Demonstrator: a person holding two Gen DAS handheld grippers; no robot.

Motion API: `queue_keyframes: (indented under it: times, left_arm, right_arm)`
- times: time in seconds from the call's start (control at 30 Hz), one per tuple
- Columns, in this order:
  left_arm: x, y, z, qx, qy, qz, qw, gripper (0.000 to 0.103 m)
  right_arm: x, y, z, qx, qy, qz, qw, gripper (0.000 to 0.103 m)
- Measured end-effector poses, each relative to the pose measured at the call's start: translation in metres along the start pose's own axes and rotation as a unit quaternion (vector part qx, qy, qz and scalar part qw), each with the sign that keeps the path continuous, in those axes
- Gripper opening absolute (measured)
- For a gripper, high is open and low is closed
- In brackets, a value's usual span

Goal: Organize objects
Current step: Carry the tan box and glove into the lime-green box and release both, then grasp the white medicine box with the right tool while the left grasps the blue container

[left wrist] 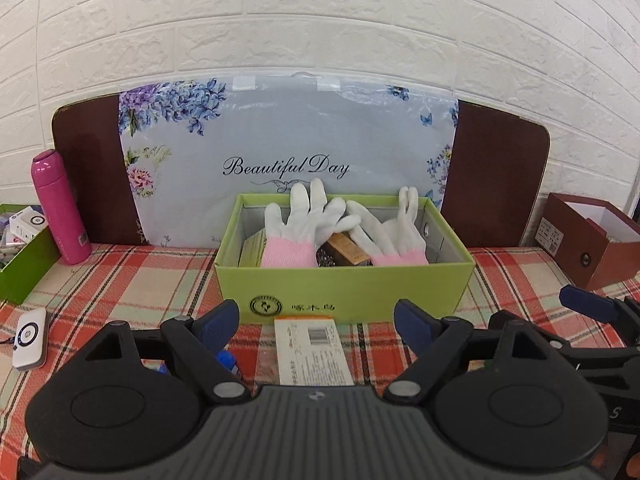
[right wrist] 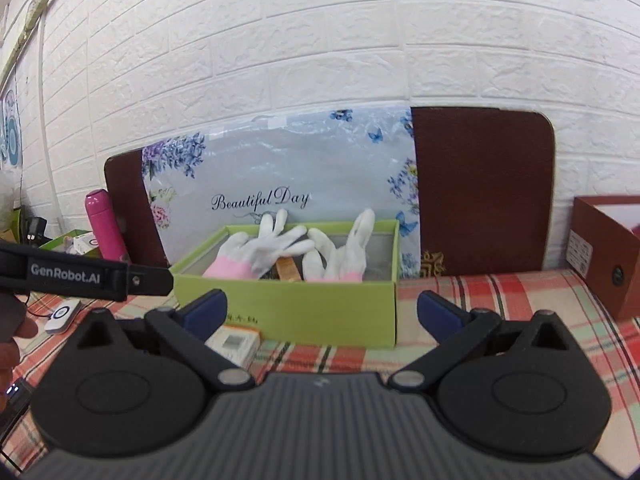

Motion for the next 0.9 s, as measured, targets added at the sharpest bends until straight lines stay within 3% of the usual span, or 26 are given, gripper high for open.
queue_keyframes:
  times: [0.63,0.9]
  left_arm:
    - [-0.025,-0.007,0.072,0.005,-0.071,-0.029,0.9971,0.088]
    - [-0.031,-0.038,0.097,-0.037,-0.091,-0.021,0.9949,0.088]
  right_arm:
    - [-0.053,-0.007,0.064,-0.004,-0.067,0.018,0.998,0.103]
    - [-0.054,-0.014,0.081,-0.011,-0.091,0.009,0.996,0.103]
Point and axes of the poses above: each gripper's, at about its wrist camera, not at the fingertips, and x roughly the way its jaws point, y to its right, z to its underside, the point moved 6 cm from there along x, roughly the way its jaws point, and after that the axes turned 14 degrees about y, right-handed, at the moved point
